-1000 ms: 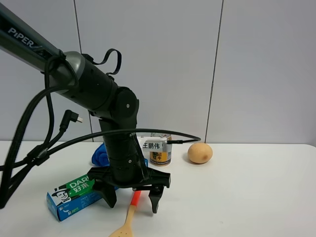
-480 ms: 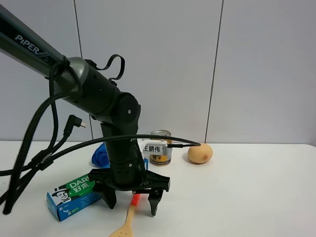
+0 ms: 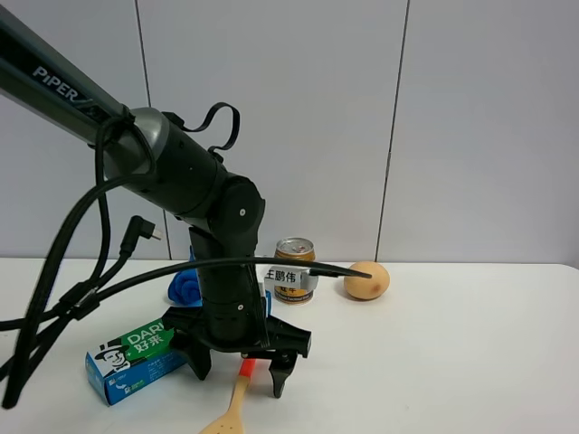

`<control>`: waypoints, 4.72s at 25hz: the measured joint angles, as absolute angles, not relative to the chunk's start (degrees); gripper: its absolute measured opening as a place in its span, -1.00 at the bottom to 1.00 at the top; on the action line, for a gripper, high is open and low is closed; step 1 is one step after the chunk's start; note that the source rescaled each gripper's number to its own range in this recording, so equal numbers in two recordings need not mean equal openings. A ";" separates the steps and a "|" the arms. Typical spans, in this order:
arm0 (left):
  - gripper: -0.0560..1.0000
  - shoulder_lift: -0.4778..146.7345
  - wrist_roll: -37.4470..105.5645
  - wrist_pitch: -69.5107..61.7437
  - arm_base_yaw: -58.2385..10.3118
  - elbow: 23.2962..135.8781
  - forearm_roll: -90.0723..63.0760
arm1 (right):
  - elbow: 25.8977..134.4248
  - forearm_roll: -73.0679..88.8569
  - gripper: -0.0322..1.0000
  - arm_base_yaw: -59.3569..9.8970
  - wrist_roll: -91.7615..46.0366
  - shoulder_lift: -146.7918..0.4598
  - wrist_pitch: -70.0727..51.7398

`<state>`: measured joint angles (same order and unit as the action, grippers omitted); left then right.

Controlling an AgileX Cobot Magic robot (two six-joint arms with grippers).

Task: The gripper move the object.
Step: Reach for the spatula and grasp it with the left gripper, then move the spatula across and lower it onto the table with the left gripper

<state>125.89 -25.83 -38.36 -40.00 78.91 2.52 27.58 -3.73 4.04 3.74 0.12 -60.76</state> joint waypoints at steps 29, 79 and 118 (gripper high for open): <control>-0.04 126.29 -23.58 -36.77 -41.20 78.91 5.13 | 27.58 -3.73 1.00 4.04 3.74 0.12 -60.76; -0.89 114.78 6.74 -69.20 -41.22 125.66 9.74 | 27.58 -3.73 1.00 4.04 3.74 0.12 -60.76; -0.89 139.98 2.90 -67.94 -6.28 125.69 -2.75 | 27.58 -3.73 1.00 4.04 3.74 0.12 -60.76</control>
<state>139.98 2.90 -67.94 -6.28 125.69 -2.75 27.58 -3.73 4.04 3.74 0.12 -60.76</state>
